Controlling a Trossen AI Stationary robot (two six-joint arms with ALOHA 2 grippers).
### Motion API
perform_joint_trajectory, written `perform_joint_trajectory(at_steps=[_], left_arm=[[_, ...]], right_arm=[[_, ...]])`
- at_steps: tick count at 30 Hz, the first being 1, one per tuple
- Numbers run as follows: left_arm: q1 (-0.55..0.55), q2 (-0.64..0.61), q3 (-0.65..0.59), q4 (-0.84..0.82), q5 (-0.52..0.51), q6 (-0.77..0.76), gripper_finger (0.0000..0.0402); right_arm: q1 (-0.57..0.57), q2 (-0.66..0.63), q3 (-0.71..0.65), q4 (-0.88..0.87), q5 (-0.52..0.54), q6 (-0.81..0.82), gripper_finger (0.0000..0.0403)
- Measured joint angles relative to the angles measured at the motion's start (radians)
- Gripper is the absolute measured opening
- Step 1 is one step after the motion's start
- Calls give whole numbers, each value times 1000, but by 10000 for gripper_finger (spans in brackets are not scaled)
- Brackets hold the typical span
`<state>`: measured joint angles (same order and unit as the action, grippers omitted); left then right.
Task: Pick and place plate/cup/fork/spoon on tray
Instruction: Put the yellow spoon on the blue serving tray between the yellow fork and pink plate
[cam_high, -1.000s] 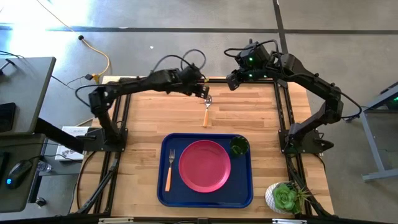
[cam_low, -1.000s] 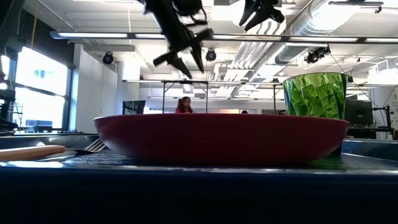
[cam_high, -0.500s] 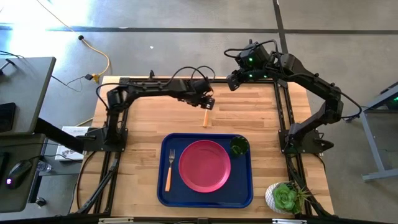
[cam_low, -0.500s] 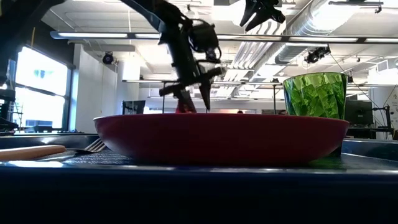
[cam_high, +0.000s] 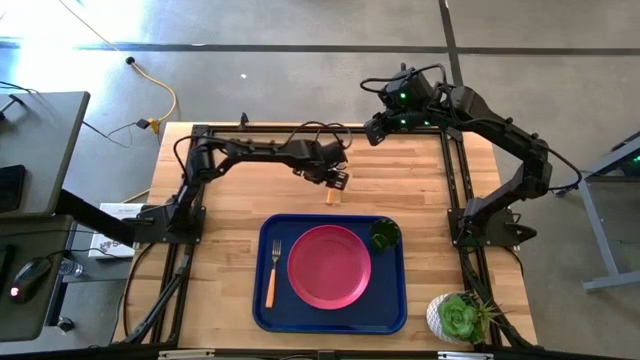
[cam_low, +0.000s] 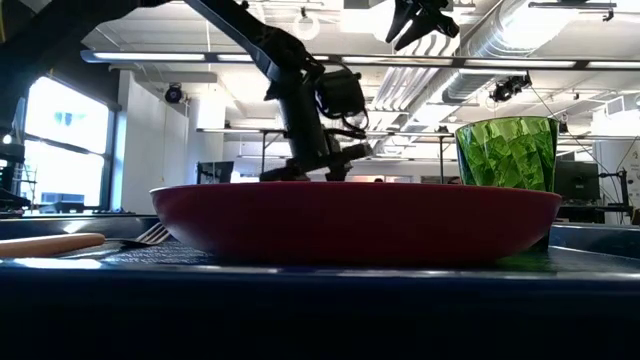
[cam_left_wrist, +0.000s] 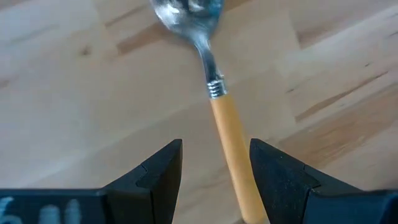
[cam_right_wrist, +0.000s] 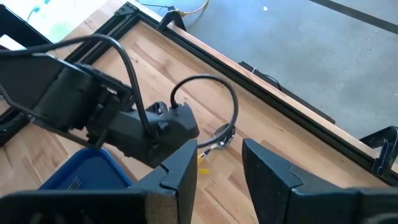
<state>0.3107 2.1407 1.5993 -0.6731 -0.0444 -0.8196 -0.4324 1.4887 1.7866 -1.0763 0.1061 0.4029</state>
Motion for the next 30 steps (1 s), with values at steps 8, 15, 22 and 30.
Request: perform_joint_trajectory(at_steps=[8,15,22,30], left_arm=[[-13,22,0,43,17,-17,177],[-14,22,0,72,9,-16,177],[-16,68,4,73,6,-16,177],[-24,88,5,68,-21,4,176]], right_arm=[[0,0,0,-5,0,0,118],[0,0,0,-5,0,0,118],[0,0,0,-5,0,16,118],[1,0,0,-5,0,18,118]])
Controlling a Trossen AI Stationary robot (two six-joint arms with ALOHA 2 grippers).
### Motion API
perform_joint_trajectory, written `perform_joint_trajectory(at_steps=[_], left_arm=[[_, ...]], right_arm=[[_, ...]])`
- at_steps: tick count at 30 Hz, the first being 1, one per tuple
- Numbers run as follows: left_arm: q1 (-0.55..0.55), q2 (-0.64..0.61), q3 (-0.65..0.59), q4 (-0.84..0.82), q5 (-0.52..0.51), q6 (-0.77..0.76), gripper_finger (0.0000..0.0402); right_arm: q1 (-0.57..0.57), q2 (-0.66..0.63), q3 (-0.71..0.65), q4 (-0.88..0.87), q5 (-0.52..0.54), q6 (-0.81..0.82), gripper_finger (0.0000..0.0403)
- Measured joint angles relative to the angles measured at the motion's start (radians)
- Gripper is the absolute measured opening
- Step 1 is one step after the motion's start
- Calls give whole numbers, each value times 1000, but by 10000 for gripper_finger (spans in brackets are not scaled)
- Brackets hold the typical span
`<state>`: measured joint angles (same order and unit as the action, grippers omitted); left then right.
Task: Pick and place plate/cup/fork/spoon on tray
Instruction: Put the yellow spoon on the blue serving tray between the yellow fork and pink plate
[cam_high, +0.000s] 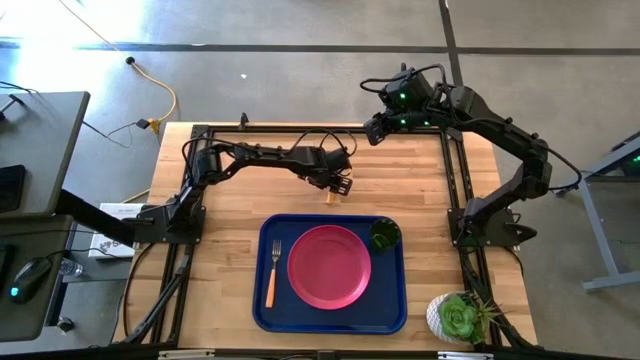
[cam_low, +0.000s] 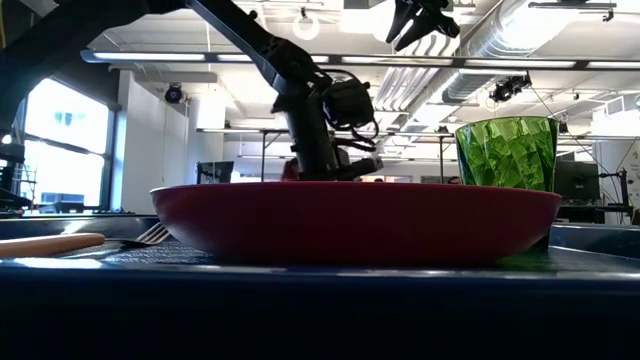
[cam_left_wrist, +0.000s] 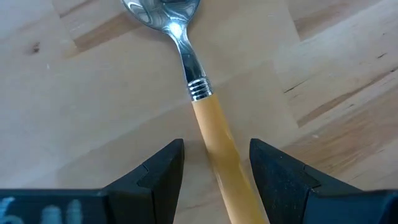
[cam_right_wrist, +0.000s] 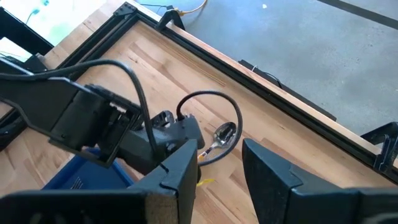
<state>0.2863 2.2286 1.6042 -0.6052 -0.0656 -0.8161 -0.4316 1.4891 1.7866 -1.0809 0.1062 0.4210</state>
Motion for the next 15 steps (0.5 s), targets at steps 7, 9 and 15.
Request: perform_joint_trajectory(at_steps=[7,9,15], left_arm=[[-3,4,-1,-41,-69,74,137],[-3,4,-2,-46,-88,94,122],[0,4,-1,-73,-110,153,84]], right_arm=[[0,0,0,0,0,0,118],[0,0,0,0,0,-2,118],[0,0,0,0,0,-2,118]])
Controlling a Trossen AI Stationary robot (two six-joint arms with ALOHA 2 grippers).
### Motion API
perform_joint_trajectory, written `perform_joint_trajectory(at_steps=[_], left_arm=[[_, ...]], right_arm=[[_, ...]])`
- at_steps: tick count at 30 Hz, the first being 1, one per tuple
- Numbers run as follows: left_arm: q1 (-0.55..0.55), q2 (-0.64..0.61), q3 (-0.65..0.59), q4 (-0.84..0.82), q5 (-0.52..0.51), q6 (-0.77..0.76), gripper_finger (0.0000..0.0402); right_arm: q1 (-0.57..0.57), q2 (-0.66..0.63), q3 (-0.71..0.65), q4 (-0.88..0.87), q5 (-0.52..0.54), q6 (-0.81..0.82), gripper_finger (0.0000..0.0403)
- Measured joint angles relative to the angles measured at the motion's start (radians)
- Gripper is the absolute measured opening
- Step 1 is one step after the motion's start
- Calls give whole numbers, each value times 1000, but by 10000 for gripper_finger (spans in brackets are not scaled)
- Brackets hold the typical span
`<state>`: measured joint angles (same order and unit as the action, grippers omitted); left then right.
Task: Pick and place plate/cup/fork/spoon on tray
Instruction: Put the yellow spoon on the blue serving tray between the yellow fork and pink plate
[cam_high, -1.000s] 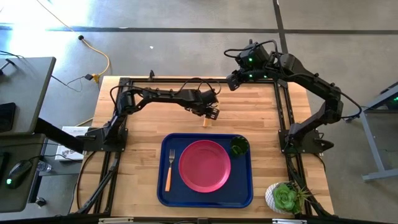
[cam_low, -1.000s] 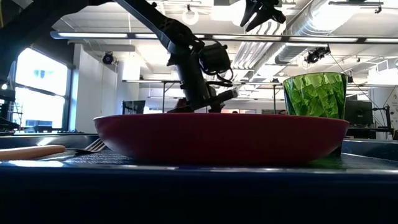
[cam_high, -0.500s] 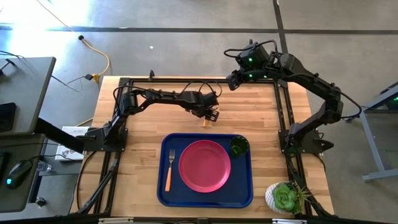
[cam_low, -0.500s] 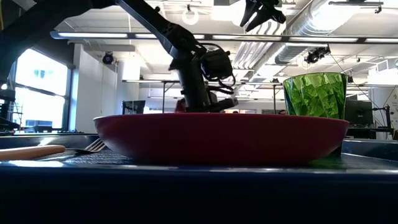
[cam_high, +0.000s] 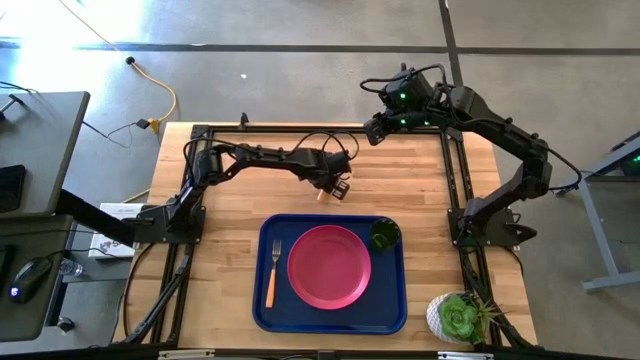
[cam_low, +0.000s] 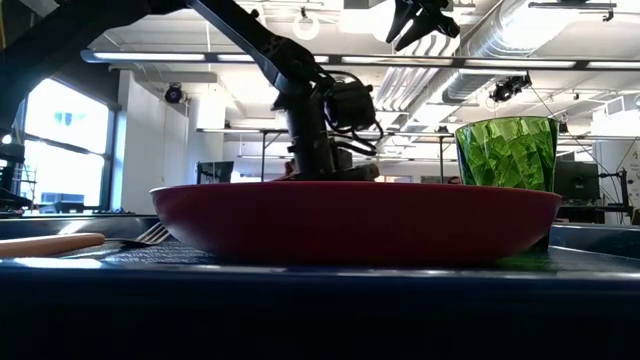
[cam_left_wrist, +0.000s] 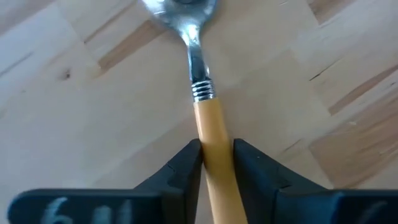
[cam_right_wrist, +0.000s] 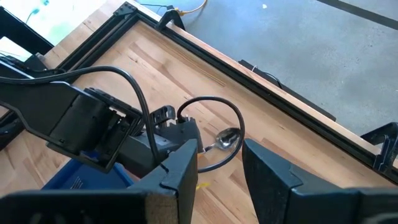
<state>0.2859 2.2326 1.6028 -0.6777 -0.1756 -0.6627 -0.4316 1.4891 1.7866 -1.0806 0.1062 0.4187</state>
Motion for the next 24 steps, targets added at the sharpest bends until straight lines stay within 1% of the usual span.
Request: perform_joint_trajectory(at_steps=[8,19,24], left_arm=[[2,0,-1,-26,-11,52,58],[-2,-10,-2,-30,80,64,55],[-1,-31,12,-58,118,77,54]], right_arm=[[0,0,0,0,0,0,118],[0,0,0,0,0,-1,118],[0,0,0,0,0,-1,118]])
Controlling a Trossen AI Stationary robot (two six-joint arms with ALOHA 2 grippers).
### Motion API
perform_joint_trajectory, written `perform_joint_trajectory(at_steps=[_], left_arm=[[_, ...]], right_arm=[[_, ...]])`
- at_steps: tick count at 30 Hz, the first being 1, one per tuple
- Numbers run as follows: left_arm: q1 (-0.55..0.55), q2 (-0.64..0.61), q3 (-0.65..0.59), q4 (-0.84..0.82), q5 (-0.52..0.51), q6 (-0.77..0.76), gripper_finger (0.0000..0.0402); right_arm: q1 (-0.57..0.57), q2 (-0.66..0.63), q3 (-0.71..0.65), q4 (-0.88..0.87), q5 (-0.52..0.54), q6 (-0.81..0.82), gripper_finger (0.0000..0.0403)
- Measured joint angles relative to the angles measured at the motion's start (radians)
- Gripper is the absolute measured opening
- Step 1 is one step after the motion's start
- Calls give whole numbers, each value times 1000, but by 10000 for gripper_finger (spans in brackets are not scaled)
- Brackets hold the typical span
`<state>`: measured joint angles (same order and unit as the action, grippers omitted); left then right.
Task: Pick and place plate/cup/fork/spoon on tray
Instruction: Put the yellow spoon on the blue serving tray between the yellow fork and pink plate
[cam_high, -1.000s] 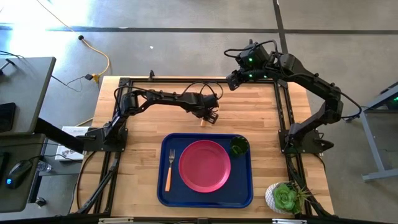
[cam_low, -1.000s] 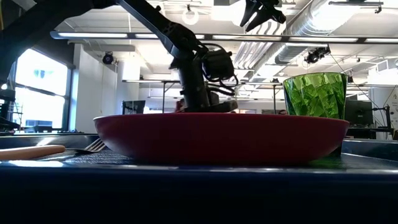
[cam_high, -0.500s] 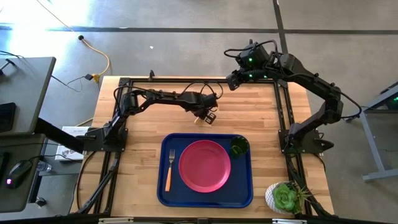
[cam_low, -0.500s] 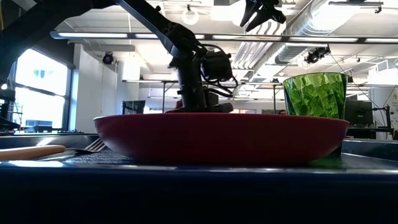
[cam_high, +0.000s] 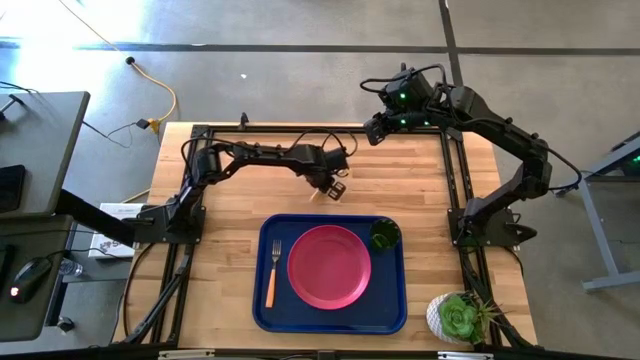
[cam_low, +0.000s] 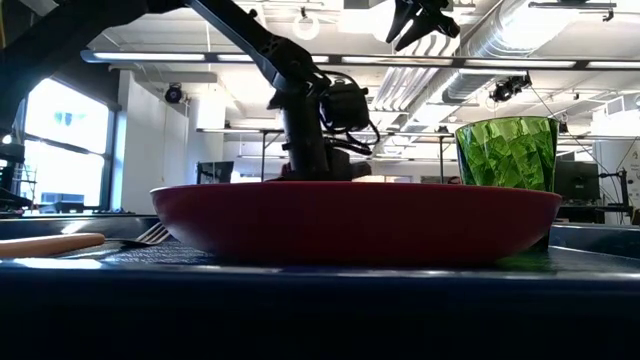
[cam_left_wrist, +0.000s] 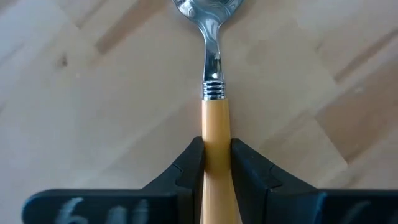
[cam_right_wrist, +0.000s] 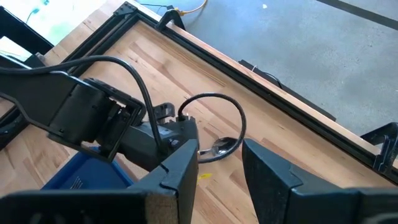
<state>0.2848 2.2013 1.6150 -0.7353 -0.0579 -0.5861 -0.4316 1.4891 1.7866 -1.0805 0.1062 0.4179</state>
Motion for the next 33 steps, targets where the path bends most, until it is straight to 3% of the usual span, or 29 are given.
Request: perform_joint_trajectory(at_steps=[8,33], left_arm=[[3,-10,26,-85,108,-4,54],[-24,-47,32,-75,93,-23,53]], right_arm=[[0,0,0,-3,0,0,118],[0,0,0,-8,0,-26,118]])
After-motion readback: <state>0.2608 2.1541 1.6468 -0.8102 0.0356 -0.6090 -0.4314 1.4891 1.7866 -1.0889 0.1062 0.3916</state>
